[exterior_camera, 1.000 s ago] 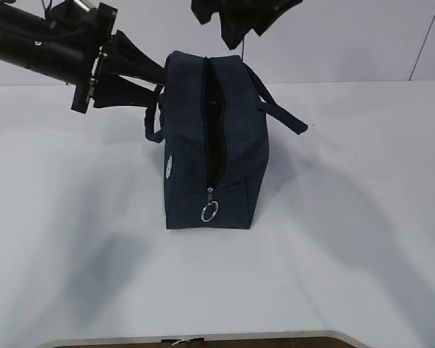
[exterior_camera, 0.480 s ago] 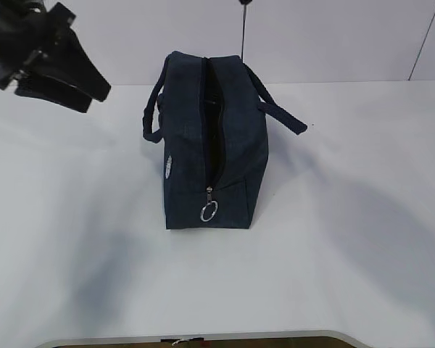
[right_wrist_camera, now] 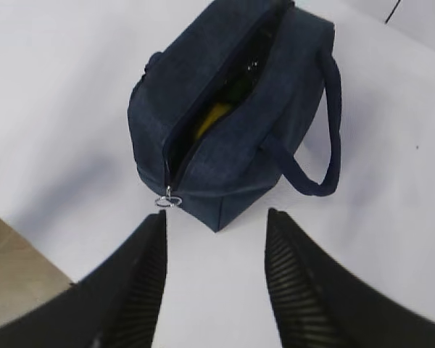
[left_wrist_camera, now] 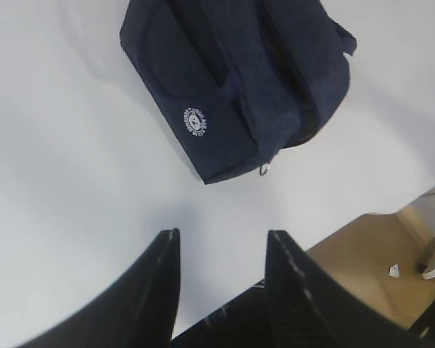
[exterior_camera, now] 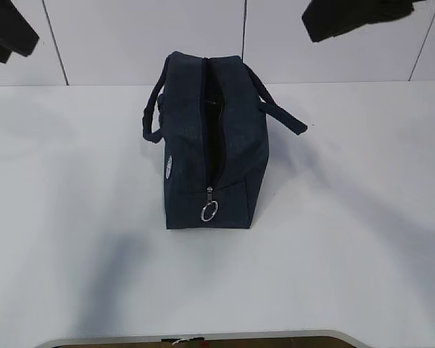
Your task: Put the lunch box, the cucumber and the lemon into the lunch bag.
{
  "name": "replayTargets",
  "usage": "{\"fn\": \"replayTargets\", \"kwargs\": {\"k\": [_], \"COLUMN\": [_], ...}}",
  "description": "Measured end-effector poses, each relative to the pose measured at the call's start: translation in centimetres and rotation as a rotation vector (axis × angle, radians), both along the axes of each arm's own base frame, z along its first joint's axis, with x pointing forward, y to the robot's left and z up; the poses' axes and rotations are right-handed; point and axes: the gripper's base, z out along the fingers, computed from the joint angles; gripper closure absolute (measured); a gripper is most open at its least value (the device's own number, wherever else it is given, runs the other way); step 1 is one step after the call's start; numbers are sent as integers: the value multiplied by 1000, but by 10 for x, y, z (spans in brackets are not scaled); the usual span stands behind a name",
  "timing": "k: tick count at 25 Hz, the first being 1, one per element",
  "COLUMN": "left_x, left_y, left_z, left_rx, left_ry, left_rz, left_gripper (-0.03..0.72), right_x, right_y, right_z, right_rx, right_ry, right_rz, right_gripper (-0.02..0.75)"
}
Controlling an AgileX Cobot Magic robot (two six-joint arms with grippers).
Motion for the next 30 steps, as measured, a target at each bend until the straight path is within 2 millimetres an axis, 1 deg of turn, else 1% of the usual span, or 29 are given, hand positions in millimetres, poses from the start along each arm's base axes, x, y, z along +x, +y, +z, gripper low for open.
{"fn": "replayTargets", "kwargs": {"k": [1,3,6,8,10,13,16,19,22,25,27,30], "left_x": [-7,-23,-48,-64,-80,-99,-113,-124,-129,-132,-133,-132], "left_y": [0,0,0,1,3,8,12,17,20,21,21,23], "left_z": [7,20,30,31,32,31,30,28,26,27,28,27], "left_rx": [2,5,1,6,9,10,17,33,49,50,52,74], "left_ry": [-20,-68,-106,-118,-131,-148,-165,-181,-185,-196,-200,-205], "left_rz": [-3,-14,-35,-51,-62,-62,-58,-53,-50,-48,-48,-41], "left_gripper": [398,403,409,411,412,413,413,413,413,413,414,414], "right_x": [-7,-18,-29,-34,-39,-42,-41,-36,-27,-17,-13,-12], "right_y": [-5,-12,-19,-22,-25,-27,-26,-23,-17,-10,-6,-4], "right_z": [-1,-11,-31,-47,-69,-101,-122,-134,-147,-167,-182,-202], "right_rx": [22,53,97,124,154,193,228,241,218,195,218,280], "right_ry": [-35,-107,-187,-235,-289,-348,-403,-423,-389,-349,-349,-385], "right_rz": [2,17,33,38,42,43,44,44,45,46,35,41], "right_gripper": [374,374,374,374,374,374,374,374,374,374,374,374]}}
